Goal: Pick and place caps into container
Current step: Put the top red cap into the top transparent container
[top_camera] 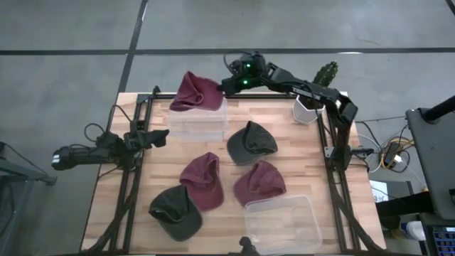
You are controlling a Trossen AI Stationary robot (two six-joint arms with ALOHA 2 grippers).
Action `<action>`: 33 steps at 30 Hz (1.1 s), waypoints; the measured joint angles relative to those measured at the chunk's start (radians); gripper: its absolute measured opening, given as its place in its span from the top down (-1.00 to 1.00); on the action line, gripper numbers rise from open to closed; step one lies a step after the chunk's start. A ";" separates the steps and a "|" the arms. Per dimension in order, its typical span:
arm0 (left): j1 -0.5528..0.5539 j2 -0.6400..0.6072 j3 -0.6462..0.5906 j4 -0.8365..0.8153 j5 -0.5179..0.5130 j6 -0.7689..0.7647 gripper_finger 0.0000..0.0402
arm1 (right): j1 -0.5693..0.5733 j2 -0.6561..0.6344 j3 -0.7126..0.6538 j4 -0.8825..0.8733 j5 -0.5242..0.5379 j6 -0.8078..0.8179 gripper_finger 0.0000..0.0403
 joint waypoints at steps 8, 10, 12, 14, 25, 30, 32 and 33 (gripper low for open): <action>0.000 0.000 0.000 0.000 0.000 0.000 -0.02 | 0.043 0.118 0.157 -0.240 0.001 -0.121 0.94; 0.000 0.000 0.000 0.001 0.000 0.001 -0.02 | 0.056 0.147 0.197 -0.257 0.001 -0.127 0.94; 0.000 0.000 0.000 0.000 0.000 0.001 -0.02 | 0.068 0.172 0.229 -0.258 0.011 -0.132 0.94; 0.000 0.000 0.000 0.000 0.000 0.001 -0.02 | 0.077 0.194 0.260 -0.261 0.038 -0.133 0.94; 0.000 0.000 0.000 0.000 0.000 0.001 -0.02 | 0.091 0.224 0.285 -0.299 0.153 -0.132 0.94; 0.000 0.000 0.000 0.000 0.000 0.003 -0.02 | 0.092 0.222 0.284 -0.299 0.153 -0.132 0.94; 0.000 0.000 0.000 0.000 0.000 0.003 -0.02 | 0.091 0.222 0.283 -0.300 0.159 -0.132 0.94; 0.000 0.000 0.000 0.000 0.000 0.003 -0.02 | 0.091 0.222 0.282 -0.300 0.161 -0.131 0.94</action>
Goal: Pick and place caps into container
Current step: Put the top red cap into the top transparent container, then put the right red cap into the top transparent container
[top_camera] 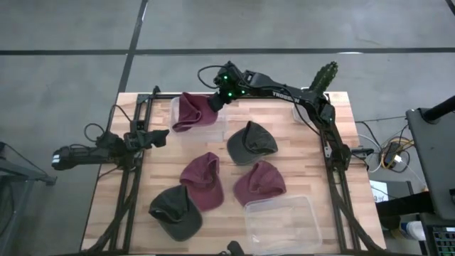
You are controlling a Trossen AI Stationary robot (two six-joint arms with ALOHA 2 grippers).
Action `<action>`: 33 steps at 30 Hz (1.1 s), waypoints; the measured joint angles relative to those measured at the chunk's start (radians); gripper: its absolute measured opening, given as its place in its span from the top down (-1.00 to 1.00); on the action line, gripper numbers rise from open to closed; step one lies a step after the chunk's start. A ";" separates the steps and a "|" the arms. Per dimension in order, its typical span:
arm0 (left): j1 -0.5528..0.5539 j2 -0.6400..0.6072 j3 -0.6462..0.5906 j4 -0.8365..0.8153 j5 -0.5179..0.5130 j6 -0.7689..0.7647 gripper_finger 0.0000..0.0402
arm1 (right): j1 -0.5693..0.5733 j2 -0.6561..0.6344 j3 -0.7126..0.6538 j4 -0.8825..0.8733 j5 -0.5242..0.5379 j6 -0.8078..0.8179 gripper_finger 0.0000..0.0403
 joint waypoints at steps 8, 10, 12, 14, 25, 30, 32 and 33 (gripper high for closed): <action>0.000 0.000 0.000 0.000 -0.001 0.000 -0.02 | 0.002 -0.001 -0.009 -0.014 0.031 0.007 0.68; 0.000 0.000 0.000 0.000 -0.001 0.000 -0.02 | 0.003 -0.001 -0.013 -0.014 0.034 0.008 0.54; 0.000 0.000 0.000 0.000 -0.003 0.000 -0.02 | 0.003 -0.001 -0.015 -0.015 0.035 0.010 0.39; 0.000 0.000 0.000 0.000 -0.003 0.000 -0.02 | 0.003 -0.001 -0.015 -0.014 0.034 0.019 0.26; 0.000 0.000 0.000 0.000 -0.004 -0.001 -0.02 | 0.005 -0.013 -0.015 -0.016 -0.002 0.041 -0.10; 0.000 0.000 -0.001 0.000 -0.005 -0.001 -0.02 | 0.007 -0.026 -0.015 -0.018 -0.155 0.046 -0.08; 0.000 0.000 -0.001 0.000 -0.005 -0.001 -0.02 | 0.014 -0.029 -0.015 -0.024 -0.204 0.044 -0.06; 0.000 0.000 -0.001 0.000 -0.005 -0.001 -0.02 | 0.019 -0.032 -0.015 -0.026 -0.219 0.038 -0.05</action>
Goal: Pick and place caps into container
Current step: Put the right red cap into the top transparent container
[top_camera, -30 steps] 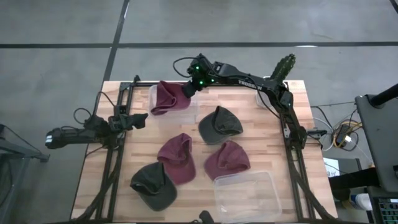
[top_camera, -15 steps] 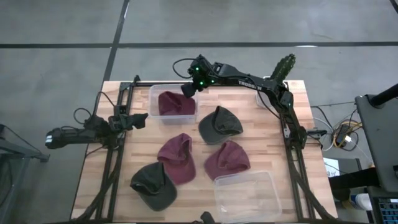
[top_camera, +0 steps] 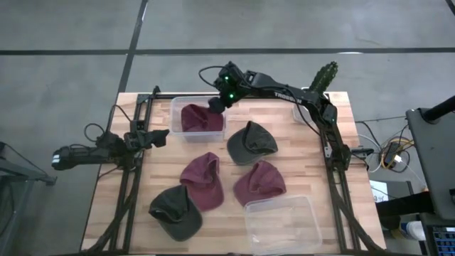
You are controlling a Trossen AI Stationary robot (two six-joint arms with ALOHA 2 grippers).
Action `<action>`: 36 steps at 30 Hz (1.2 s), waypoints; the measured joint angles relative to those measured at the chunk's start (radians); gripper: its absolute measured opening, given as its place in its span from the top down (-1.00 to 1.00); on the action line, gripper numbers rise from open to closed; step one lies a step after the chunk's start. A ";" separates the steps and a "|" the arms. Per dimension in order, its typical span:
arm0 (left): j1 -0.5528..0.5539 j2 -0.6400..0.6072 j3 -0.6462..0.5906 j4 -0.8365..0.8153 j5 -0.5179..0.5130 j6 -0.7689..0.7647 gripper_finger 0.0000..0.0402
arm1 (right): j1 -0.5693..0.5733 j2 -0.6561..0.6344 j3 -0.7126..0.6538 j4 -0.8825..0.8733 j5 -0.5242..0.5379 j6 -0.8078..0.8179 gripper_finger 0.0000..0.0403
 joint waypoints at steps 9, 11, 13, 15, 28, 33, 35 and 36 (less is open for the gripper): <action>0.000 0.000 0.000 -0.001 0.000 -0.053 -0.02 | 0.048 -0.026 0.001 -0.015 -0.058 -0.016 0.06; 0.000 0.000 0.000 -0.001 0.000 -0.054 -0.02 | 0.060 -0.032 0.002 -0.016 -0.058 -0.016 0.10; 0.000 0.000 0.000 -0.002 0.000 -0.054 -0.02 | 0.073 -0.037 0.002 -0.024 -0.060 -0.025 0.14; 0.000 0.000 0.001 -0.002 0.000 -0.054 -0.02 | 0.086 -0.046 0.002 -0.048 -0.081 -0.036 0.19; 0.000 0.000 0.001 -0.006 0.000 -0.054 -0.02 | 0.170 -0.088 0.003 -0.360 -0.107 -0.209 0.25; 0.000 0.000 0.001 -0.008 0.000 -0.054 -0.02 | 0.220 -0.087 0.000 -0.437 -0.106 -0.325 0.27; 0.000 0.000 0.001 -0.008 0.000 -0.054 -0.02 | 0.245 -0.085 -0.002 -0.460 -0.106 -0.381 0.27; 0.000 0.000 0.001 -0.008 0.000 -0.054 -0.02 | 0.257 -0.084 -0.003 -0.471 -0.103 -0.410 0.28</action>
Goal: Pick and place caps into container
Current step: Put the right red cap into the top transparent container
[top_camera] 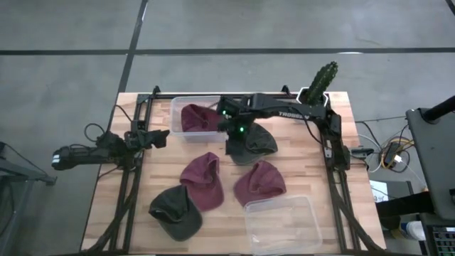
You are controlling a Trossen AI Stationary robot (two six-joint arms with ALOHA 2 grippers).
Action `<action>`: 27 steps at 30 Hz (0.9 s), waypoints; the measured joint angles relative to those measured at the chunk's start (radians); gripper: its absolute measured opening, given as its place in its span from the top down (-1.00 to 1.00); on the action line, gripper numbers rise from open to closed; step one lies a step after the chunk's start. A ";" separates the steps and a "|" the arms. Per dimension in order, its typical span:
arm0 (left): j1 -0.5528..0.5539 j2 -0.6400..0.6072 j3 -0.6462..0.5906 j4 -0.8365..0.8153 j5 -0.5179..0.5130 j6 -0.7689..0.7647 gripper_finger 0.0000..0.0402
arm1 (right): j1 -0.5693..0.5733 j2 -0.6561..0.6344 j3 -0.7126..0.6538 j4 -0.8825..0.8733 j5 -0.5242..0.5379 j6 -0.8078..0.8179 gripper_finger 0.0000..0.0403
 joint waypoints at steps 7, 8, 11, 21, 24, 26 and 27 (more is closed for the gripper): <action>0.000 0.000 0.000 0.001 0.003 -0.011 -0.02 | 0.061 0.034 -0.003 -0.080 0.008 -0.154 0.28; 0.000 0.000 0.000 0.001 0.003 -0.012 -0.02 | 0.067 0.041 -0.003 -0.097 0.008 -0.171 0.28; 0.000 0.000 0.000 0.000 0.003 -0.012 -0.02 | 0.083 0.059 -0.010 -0.140 0.029 -0.207 0.28; 0.000 0.000 0.000 -0.003 0.009 -0.013 -0.02 | 0.099 0.092 -0.117 -0.147 0.062 -0.221 0.28; 0.000 0.000 0.000 -0.007 0.009 -0.012 -0.02 | 0.100 0.093 -0.166 -0.137 0.062 -0.226 0.28; 0.000 0.000 0.000 -0.011 0.009 -0.010 -0.02 | 0.102 0.093 -0.199 -0.135 0.063 -0.225 0.28; 0.000 0.000 0.000 -0.013 0.009 -0.009 -0.02 | 0.104 0.093 -0.217 -0.131 0.063 -0.226 0.28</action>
